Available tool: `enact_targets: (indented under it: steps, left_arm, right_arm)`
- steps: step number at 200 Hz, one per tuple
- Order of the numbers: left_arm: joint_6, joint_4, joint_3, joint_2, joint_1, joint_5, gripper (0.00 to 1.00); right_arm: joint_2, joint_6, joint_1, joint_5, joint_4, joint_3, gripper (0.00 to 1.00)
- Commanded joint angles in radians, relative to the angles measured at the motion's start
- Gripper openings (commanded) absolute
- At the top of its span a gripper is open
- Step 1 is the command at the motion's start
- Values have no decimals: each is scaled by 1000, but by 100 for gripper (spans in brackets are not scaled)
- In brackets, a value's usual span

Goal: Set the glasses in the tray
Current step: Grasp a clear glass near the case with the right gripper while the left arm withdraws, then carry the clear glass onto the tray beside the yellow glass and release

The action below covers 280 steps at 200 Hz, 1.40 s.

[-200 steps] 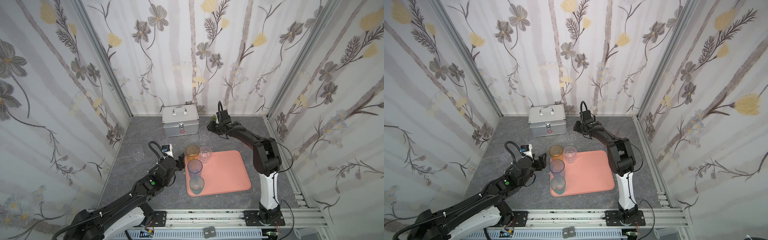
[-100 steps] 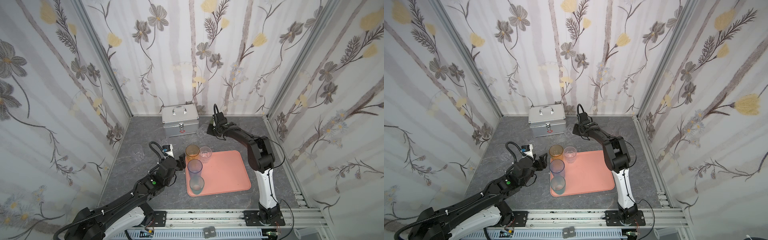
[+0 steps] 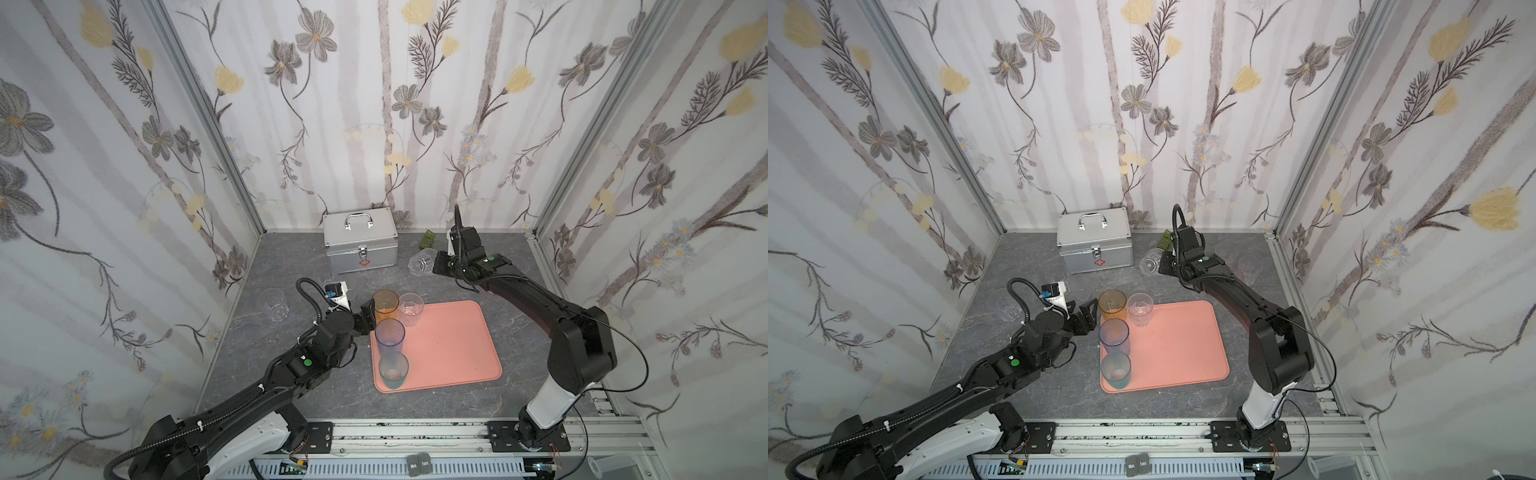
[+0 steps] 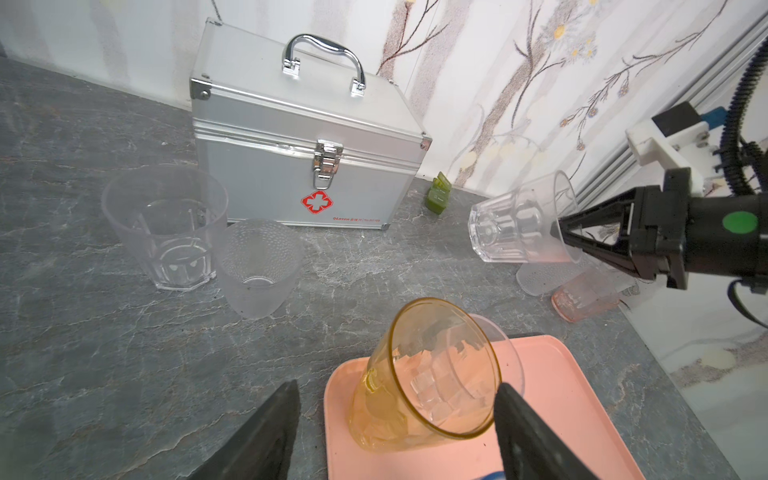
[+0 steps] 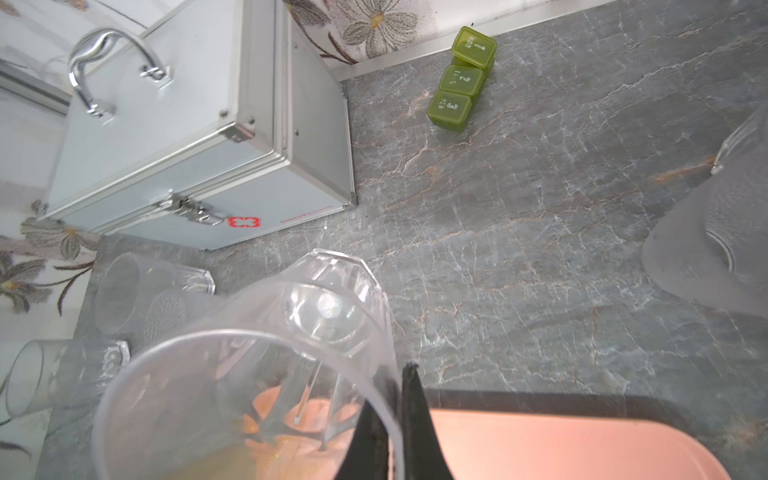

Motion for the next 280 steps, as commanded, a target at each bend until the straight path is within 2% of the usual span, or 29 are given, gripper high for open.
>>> enact_targets:
  steps: [1, 20, 48, 79, 99, 154, 200, 205, 280]
  left_arm:
    - [-6, 27, 31, 13, -19, -32, 76]
    - [-8, 27, 42, 23, -34, -55, 76]
    - [-30, 25, 26, 26, -61, -105, 76]
    - [-74, 27, -13, 6, -86, -159, 76]
    - [-87, 26, -37, -2, -92, -170, 76]
    - [-109, 25, -78, -23, -101, -145, 76]
    - [-117, 25, -124, -65, -101, -148, 76]
    - [-115, 26, -125, -68, -101, -150, 76]
    - [-82, 29, -124, -43, -101, -166, 77]
  right_arm:
    - [-105, -13, 20, 8, 38, -85, 0]
    - [-227, 3, 47, -3, 34, -205, 0]
    - [-393, 11, 90, 61, -49, -347, 0]
    - [-483, 37, 169, 159, -172, -437, 0]
    - [-501, 70, 210, 175, -186, -485, 0]
    - [-357, 85, 314, 225, -187, -459, 0]
    - [-201, 70, 338, 214, -182, -375, 0]
    - [-182, 70, 369, 208, -182, -367, 0]
    - [-53, 62, 382, 182, -208, -282, 0]
